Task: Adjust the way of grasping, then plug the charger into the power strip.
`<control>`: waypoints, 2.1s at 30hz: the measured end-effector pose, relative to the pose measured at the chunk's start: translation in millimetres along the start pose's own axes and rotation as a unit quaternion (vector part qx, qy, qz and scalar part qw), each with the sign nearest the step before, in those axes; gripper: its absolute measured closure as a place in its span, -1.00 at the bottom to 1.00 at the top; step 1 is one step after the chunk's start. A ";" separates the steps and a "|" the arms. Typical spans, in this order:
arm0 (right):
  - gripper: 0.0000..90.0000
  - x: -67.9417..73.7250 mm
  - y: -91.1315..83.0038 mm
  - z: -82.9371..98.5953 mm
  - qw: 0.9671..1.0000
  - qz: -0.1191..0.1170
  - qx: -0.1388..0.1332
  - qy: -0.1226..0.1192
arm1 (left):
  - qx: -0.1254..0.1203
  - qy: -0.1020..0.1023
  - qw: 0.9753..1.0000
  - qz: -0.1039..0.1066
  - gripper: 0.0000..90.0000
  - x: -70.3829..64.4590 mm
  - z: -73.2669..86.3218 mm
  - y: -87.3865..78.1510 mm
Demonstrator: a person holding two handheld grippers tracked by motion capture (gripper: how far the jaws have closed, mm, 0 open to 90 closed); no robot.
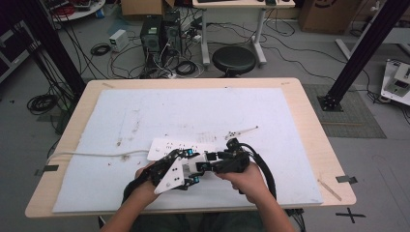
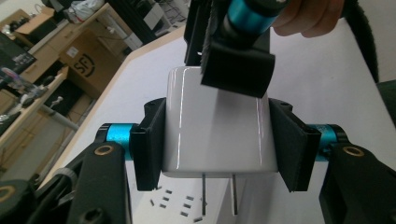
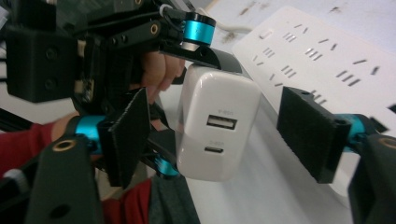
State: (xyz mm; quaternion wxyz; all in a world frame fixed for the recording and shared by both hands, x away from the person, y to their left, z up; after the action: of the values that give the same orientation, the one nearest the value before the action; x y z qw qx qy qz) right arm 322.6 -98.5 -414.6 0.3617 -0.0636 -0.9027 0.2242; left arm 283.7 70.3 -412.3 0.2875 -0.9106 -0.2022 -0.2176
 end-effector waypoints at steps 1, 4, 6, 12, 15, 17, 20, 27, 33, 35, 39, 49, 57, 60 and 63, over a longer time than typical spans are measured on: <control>-0.31 -0.9 1.3 -0.1 1.000 -0.002 0.001 0.001 | 0.001 0.002 1.000 -0.005 -0.05 0.5 0.2 -0.5; -0.19 -2.1 3.6 -0.5 1.000 -0.015 -0.005 0.005 | -0.003 -0.002 1.000 -0.009 -0.06 2.0 0.8 -2.0; -0.14 -2.8 4.0 -1.3 1.000 -0.020 -0.013 0.007 | -0.004 -0.005 1.000 -0.004 -0.06 2.5 1.5 -2.0; 0.07 -5.4 7.3 -0.4 0.999 -0.034 -0.030 0.012 | -0.005 -0.006 1.000 -0.007 -0.06 3.2 1.1 -1.7; 0.16 -5.7 9.7 0.8 0.999 -0.041 -0.034 0.012 | -0.005 -0.004 1.000 -0.007 -0.06 2.8 0.2 -0.7; 0.28 -5.2 11.1 1.4 0.998 -0.044 -0.035 0.009 | -0.005 -0.004 1.000 -0.012 -0.05 3.0 -0.3 -0.3; 0.33 -5.5 10.8 1.1 0.998 -0.041 -0.043 0.015 | -0.003 0.001 1.000 -0.019 -0.05 3.4 -1.0 -0.2; 0.41 -5.6 6.6 0.4 0.998 -0.038 -0.045 0.022 | 0.013 -0.027 0.999 -0.023 -0.27 8.3 2.0 -4.5; 0.41 -3.6 -21.9 -8.3 0.997 0.021 -0.075 -0.014 | 0.045 -0.109 0.992 -0.033 -0.54 31.8 15.8 -29.1; 0.41 -1.7 -31.6 -12.4 0.995 0.041 -0.080 -0.032 | 0.061 -0.131 0.989 -0.032 -0.54 42.0 21.3 -38.8; 0.41 -0.2 -51.3 -18.3 0.991 0.081 -0.089 -0.053 | 0.106 -0.182 0.978 -0.016 -0.54 61.0 34.1 -57.2; 0.41 -8.2 -84.4 -24.9 0.980 0.168 -0.068 -0.077 | 0.177 -0.232 0.957 0.007 -0.54 100.0 65.2 -89.8; 0.41 -12.1 -87.3 -25.0 0.977 0.187 -0.056 -0.082 | 0.172 -0.248 0.953 -0.010 -0.54 109.6 76.8 -99.5; 0.41 -11.4 -88.3 -25.2 0.977 0.188 -0.055 -0.086 | 0.172 -0.253 0.952 -0.011 -0.54 111.9 78.0 -100.5; 0.41 -11.4 -87.8 -26.8 0.973 0.200 -0.040 -0.105 | 0.176 -0.256 0.951 -0.012 -0.54 115.1 79.2 -101.4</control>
State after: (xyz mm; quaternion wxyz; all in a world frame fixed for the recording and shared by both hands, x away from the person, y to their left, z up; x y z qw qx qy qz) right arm 353.3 -170.4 -365.1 0.2096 -0.2335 -0.9130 0.2609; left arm 350.7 223.1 -367.8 0.3788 -0.8682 -0.3152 0.0580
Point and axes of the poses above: each handheld gripper's, and its own axes: y roughly forward along the jaws, z roughly out of its underside, x roughly to its left, the point moved 4 cm from there along y, roughly forward along the jaws, and after that the axes turned 6 degrees about x, right-handed, at the moved point
